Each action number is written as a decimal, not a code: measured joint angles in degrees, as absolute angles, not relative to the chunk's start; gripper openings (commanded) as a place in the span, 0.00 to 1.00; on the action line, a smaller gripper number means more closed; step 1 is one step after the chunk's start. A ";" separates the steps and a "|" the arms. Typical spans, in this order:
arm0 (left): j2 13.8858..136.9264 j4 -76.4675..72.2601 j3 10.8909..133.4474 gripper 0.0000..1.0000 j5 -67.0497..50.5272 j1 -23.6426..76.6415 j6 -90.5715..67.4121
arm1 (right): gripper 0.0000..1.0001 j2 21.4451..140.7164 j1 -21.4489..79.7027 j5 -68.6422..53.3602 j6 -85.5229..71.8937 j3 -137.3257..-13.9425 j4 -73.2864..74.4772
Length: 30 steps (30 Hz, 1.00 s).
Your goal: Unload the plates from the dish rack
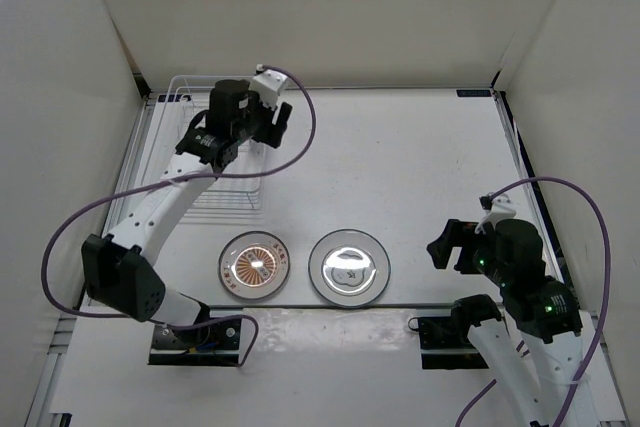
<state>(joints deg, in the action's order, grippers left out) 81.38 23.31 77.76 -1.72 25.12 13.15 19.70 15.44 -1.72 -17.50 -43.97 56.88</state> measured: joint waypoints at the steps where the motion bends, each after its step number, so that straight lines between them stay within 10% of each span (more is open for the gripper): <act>1: 82.28 21.69 78.11 0.82 -2.59 24.05 12.01 | 0.90 19.84 15.44 -1.74 -17.50 -43.97 56.88; 17: 100.88 8.97 84.12 0.83 -8.91 11.88 4.45 | 0.90 22.87 15.44 -1.96 -17.47 -43.29 56.80; 30: 113.71 6.39 92.64 0.38 -9.93 11.07 3.86 | 0.90 24.12 15.44 -2.04 -17.47 -43.29 56.80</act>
<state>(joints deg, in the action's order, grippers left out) 113.71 6.39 92.64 -9.93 11.07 3.86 24.12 15.44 -2.04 -17.47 -43.29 56.80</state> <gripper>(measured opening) 0.385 0.905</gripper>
